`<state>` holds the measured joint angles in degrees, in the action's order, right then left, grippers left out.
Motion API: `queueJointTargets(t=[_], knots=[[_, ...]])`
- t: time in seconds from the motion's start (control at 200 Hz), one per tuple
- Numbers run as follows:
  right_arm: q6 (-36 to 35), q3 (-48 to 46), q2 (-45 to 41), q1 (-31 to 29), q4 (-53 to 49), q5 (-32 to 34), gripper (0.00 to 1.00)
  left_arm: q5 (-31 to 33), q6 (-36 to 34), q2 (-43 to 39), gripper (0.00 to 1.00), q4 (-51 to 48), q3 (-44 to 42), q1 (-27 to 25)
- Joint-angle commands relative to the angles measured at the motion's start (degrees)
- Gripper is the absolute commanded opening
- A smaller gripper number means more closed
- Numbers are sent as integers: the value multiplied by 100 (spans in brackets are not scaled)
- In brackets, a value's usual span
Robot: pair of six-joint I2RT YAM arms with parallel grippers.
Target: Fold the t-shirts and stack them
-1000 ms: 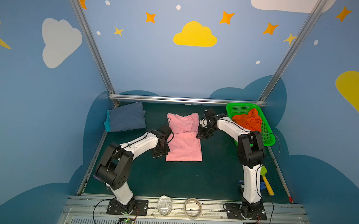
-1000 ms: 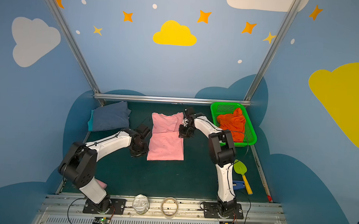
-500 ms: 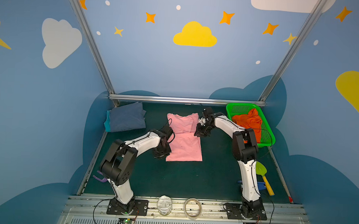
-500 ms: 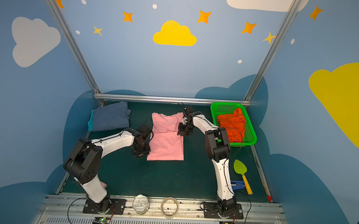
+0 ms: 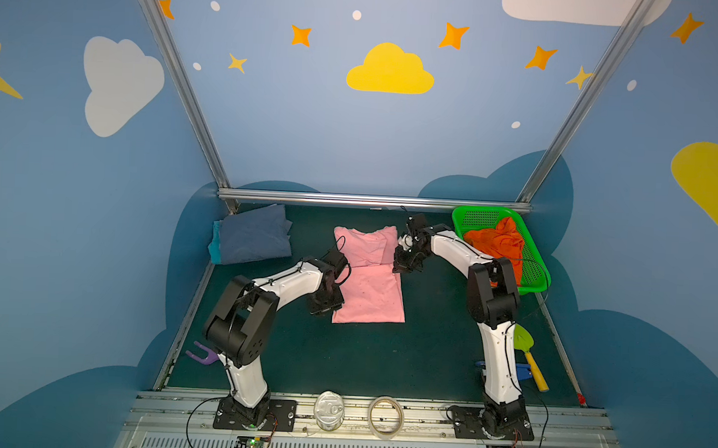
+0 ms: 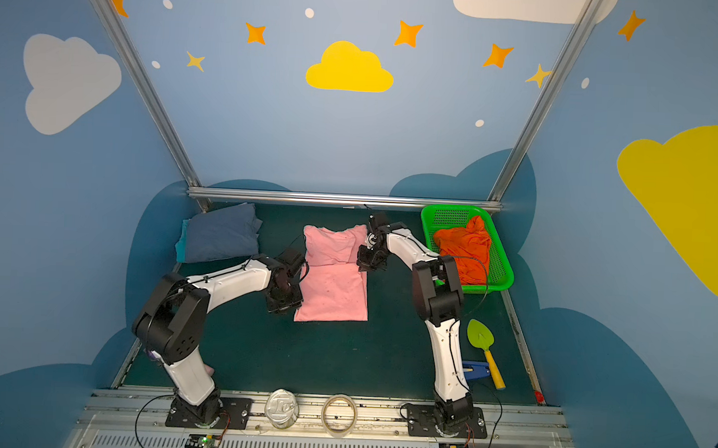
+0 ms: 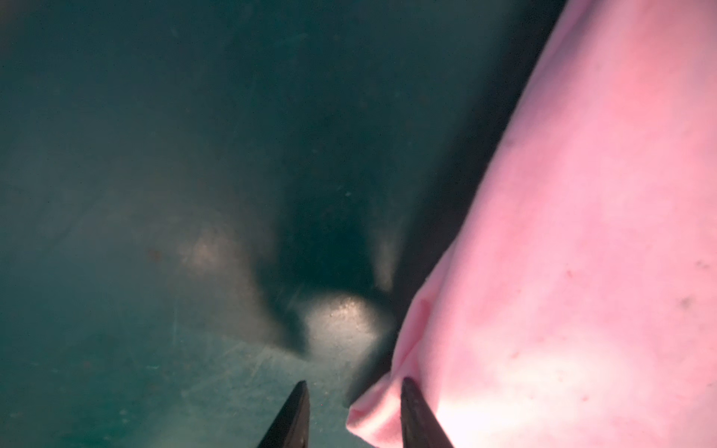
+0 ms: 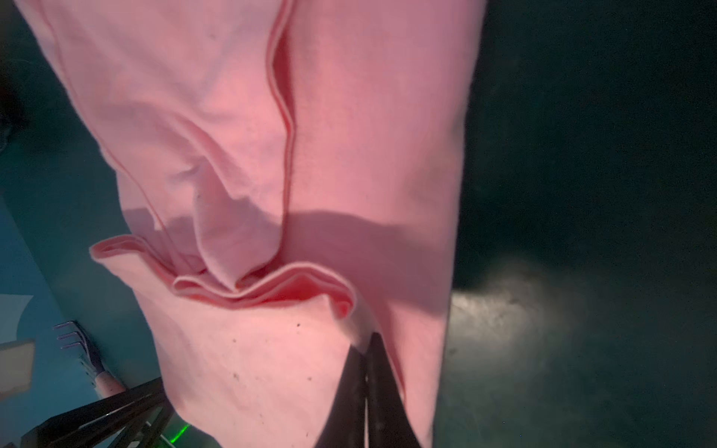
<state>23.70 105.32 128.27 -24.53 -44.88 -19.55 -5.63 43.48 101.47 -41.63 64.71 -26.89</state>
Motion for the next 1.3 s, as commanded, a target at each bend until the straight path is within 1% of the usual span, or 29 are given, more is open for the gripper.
queueJointTargets(t=[0.0, 0.115, 0.36, 0.461, 0.576, 0.666, 0.761, 0.831, 0.906, 1.041, 1.177, 1.292], knots=[[-177, -102, -687, 32, -53, 408, 0, -8, -45, 66, 40, -39, 46, 35], [-212, -152, -729, 41, -93, 513, 0, -17, -24, 66, 39, -21, 17, 34], [-183, -213, -237, 85, -65, 633, 0, 41, -20, 16, 40, -73, -19, 33], [-136, -187, -12, 188, -42, 679, 5, 95, -18, -19, 40, -118, -46, 33], [-4, -136, 110, 378, -12, 625, 18, 117, -25, -22, 41, -157, -40, 44], [60, -145, 58, 522, -17, 584, 19, 141, -36, -13, 43, -200, 9, 51], [59, -338, -227, 591, -19, 742, 20, 175, -62, 13, 45, -279, 126, 54], [21, -662, -581, 599, 36, 801, 20, 176, -72, 5, 46, -302, 205, 49], [2, -1336, -1106, 579, 248, 791, 21, 143, -45, -66, 49, -273, 183, 34], [42, -2633, -2028, 503, 601, 661, 27, 41, 27, -302, 59, -102, 4, -114], [214, -3759, -2660, 401, 1045, 118, 37, -104, 189, -444, 65, 138, -141, -397], [341, -4203, -2778, 171, 1344, -294, 43, -106, 275, -307, 69, 290, -121, -632]])
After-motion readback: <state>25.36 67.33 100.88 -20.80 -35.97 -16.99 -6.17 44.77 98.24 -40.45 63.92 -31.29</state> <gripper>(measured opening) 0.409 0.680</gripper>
